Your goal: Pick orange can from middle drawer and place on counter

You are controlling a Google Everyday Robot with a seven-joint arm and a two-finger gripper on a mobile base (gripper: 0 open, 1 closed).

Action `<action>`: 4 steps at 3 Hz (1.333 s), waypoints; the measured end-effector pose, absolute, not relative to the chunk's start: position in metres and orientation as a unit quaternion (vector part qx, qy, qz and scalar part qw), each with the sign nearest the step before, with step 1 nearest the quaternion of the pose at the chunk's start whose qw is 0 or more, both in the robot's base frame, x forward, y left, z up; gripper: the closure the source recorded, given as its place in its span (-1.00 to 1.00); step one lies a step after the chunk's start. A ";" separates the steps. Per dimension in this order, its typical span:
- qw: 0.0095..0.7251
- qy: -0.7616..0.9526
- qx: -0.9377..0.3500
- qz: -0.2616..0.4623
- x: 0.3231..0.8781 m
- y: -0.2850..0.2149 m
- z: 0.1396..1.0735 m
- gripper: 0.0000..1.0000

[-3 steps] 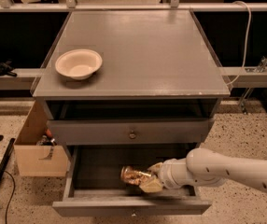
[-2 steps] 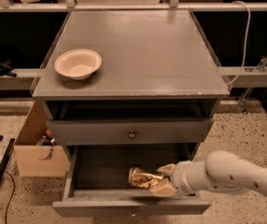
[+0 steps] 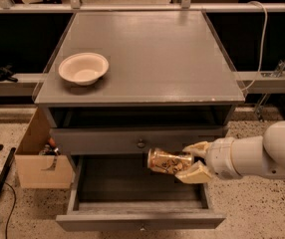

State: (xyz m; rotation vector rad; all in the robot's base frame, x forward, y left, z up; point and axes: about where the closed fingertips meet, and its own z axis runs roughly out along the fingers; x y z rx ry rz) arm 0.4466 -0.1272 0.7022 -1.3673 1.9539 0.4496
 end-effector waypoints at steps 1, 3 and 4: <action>0.352 0.754 -0.527 0.172 0.446 -0.125 0.701 1.00; 0.367 0.734 -0.551 0.151 0.471 -0.119 0.740 1.00; 0.382 0.713 -0.575 0.123 0.507 -0.115 0.795 1.00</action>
Offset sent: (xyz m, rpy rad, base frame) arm 0.0494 0.0143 0.0811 -0.0404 -0.1663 0.0788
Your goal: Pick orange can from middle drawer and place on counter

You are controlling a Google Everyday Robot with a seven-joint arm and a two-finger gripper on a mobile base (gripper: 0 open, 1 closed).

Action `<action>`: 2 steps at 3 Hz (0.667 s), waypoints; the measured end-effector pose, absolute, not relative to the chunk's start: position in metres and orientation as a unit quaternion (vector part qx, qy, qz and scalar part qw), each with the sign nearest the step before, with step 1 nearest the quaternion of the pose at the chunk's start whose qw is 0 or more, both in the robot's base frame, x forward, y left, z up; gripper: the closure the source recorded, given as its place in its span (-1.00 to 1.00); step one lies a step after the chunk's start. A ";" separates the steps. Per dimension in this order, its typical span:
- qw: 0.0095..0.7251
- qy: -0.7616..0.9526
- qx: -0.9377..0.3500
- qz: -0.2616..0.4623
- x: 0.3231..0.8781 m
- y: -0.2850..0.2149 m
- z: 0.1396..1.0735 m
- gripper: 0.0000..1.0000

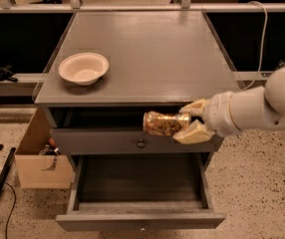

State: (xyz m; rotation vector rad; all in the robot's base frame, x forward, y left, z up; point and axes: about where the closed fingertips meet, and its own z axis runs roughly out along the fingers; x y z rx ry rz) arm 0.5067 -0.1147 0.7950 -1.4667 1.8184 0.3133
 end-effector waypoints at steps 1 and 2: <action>0.394 0.698 -0.592 0.084 0.530 -0.115 0.858 1.00; 0.395 0.692 -0.601 0.062 0.547 -0.115 0.901 1.00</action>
Offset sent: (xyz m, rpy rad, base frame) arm 0.0625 -0.0035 0.1576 -0.1290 -0.1501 0.0065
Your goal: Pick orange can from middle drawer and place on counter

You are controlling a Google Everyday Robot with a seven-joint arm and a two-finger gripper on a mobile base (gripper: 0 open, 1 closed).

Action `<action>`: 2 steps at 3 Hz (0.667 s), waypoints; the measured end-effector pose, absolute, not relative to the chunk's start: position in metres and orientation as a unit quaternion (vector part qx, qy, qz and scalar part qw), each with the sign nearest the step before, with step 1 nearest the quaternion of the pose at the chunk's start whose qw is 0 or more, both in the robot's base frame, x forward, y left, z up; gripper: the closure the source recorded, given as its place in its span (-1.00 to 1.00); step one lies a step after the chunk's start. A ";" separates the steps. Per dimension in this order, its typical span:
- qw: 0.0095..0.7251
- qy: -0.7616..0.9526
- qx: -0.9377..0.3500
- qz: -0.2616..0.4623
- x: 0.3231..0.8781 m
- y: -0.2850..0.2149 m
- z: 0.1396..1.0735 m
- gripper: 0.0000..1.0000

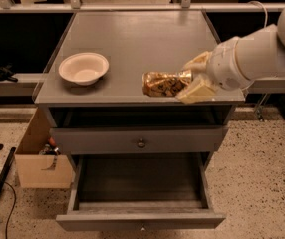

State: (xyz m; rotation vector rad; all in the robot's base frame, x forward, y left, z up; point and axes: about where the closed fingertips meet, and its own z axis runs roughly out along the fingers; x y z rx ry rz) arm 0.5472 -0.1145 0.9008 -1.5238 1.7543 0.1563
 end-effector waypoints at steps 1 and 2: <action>0.399 0.689 -0.602 0.060 0.550 -0.113 0.907 1.00; 0.391 0.700 -0.594 0.068 0.548 -0.116 0.882 1.00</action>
Offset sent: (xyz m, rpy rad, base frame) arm 0.0008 -0.0103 -0.0556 0.0242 0.0649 -0.0446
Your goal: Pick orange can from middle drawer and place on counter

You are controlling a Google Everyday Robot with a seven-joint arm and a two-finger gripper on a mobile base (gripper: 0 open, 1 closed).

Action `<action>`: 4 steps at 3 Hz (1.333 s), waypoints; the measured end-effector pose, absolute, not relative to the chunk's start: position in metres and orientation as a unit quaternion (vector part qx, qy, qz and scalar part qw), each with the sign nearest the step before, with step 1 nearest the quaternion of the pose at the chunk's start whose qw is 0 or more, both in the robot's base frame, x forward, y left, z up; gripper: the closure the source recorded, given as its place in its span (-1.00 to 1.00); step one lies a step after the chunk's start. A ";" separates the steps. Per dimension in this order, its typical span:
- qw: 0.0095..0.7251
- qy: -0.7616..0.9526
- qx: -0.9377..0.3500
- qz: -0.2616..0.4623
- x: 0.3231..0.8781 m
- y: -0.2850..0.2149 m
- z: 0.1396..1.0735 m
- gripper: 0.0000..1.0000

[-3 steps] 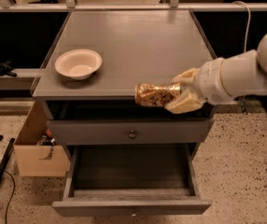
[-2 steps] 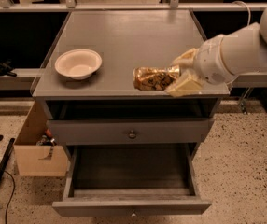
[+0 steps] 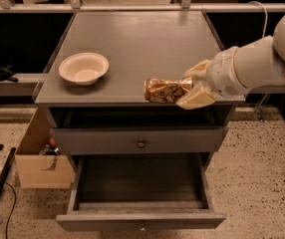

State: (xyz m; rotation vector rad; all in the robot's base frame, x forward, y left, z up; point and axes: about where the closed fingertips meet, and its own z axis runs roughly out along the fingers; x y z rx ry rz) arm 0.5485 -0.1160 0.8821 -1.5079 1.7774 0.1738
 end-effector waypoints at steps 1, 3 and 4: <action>0.386 0.711 -0.585 0.063 0.569 -0.122 0.862 1.00; 0.377 0.731 -0.567 0.036 0.631 -0.136 0.869 1.00; 0.377 0.731 -0.568 0.036 0.631 -0.136 0.869 0.68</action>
Offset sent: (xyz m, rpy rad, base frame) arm 0.0922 -0.0318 -0.0198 -0.0535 -0.0003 -0.1267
